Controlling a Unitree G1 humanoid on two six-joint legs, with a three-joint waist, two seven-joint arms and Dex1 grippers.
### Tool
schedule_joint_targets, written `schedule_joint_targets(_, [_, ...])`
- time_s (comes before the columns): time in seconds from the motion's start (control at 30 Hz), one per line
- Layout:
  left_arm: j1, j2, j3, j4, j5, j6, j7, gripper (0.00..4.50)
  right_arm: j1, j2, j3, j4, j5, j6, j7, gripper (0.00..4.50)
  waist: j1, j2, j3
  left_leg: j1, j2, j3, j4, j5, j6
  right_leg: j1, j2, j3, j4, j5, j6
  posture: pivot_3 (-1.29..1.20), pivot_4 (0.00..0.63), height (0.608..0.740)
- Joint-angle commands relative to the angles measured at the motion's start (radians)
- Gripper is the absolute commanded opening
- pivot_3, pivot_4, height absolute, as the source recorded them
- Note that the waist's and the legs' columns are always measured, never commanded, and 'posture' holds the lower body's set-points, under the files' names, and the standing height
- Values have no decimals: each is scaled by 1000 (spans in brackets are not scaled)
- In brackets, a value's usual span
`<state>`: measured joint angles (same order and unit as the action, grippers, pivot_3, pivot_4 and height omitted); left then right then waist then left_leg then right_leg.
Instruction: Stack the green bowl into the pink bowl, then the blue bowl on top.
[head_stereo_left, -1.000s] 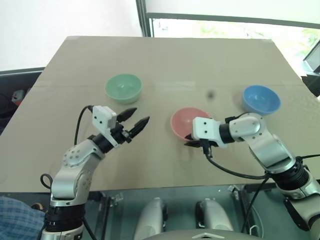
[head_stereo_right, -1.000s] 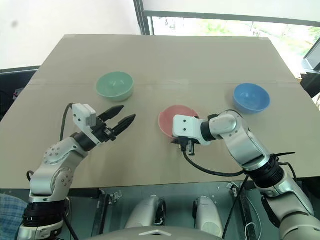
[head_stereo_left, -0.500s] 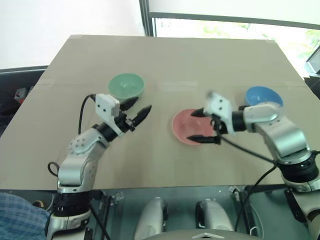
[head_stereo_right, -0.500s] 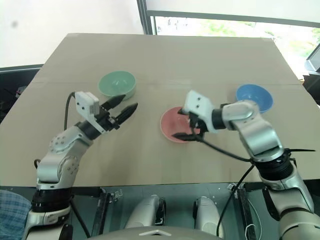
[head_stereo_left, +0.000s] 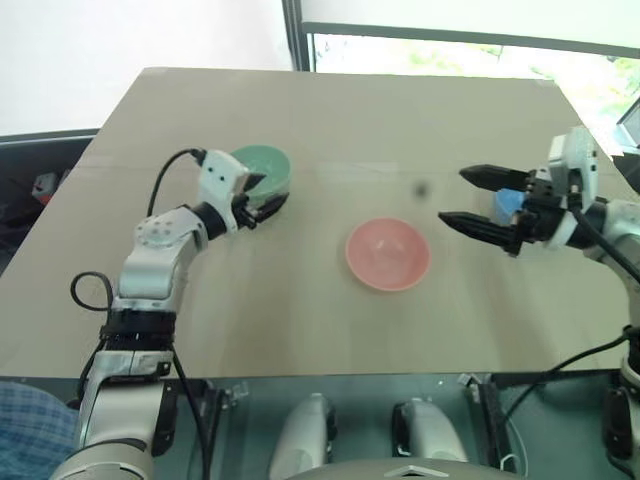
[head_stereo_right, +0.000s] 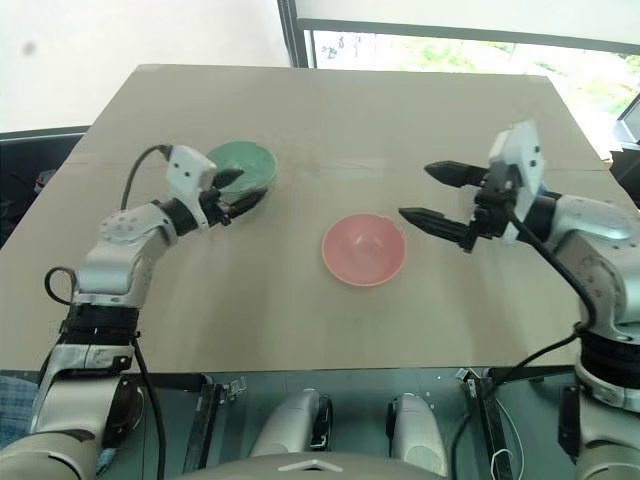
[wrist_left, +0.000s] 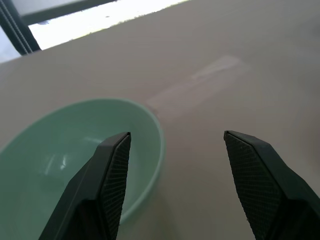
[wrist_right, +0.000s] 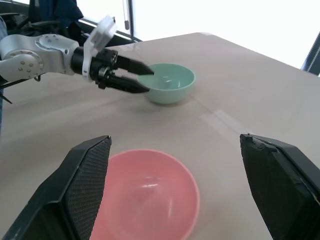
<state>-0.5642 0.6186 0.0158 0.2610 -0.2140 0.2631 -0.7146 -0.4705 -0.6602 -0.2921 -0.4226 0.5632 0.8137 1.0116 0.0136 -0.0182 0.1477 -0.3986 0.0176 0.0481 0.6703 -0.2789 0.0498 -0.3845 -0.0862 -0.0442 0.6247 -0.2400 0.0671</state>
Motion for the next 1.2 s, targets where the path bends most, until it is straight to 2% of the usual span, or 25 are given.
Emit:
schedule_joint_targets(0.03, [-36, 16, -27, 45, 68, -70, -9, 3149, 24, -32, -41, -49, 43, -37, -28, 4336, 0, 0, 0, 0, 0, 0, 0, 0, 0, 0, 0, 0, 0, 0, 0, 0, 150, 740])
schedule_joint_targets(0.4, [-82, 11, -50, 179, 166, -167, -5, 3149, 49, -85, -24, -12, 50, -118, -74, 4336, 2, 0, 0, 0, 2, 0, 0, 0, 0, 0, 0, 0, 0, 0, 0, 0, 150, 740])
schedule_joint_targets(0.53, [-131, 45, -86, 282, 240, -228, -15, 3149, 44, -81, -17, 0, 74, -137, -73, 4336, 0, -1, 0, 0, 0, 0, 1, 0, 0, 0, 0, 0, 0, 0, 0, 0, 150, 740])
schedule_joint_targets(0.7, [-163, 41, -94, 351, 256, -275, -35, 3149, 61, -88, -10, 7, 81, -164, -63, 4336, 1, -1, 0, -1, 1, 0, 1, 0, 0, 0, 0, 0, 0, 0, 0, 0, 150, 740])
schedule_joint_targets(0.77, [-178, 34, -96, 376, 262, -294, -39, 2725, 62, -90, -3, 12, 78, -176, -62, 4500, 1, -1, 0, -1, 1, 0, 1, 0, 1, 0, 0, 0, 0, 0, 0, 0, 150, 740])
schedule_joint_targets(0.9, [-206, 22, -114, 431, 289, -340, -41, 1383, 63, -94, 8, 21, 75, -190, -62, 4500, 1, -1, 0, -1, 0, 0, 1, 0, 1, 0, 0, 0, 1, 0, 0, 0, 150, 740])
schedule_joint_targets(1.0, [-220, 6, -127, 447, 298, -360, -53, 69, 52, -91, 12, 26, 83, -189, -70, 4500, 1, -1, 0, -1, 0, 0, 1, 0, 1, 0, 0, 0, 1, 0, 0, 0, 150, 740])
schedule_joint_targets(1.2, [-234, -19, -136, 456, 304, -385, -60, 69, 47, -89, 23, 21, 87, -191, -82, 4500, 1, -1, 0, -1, 0, 0, 2, 0, 1, 0, -1, 0, 1, 0, 0, 0, 150, 740])
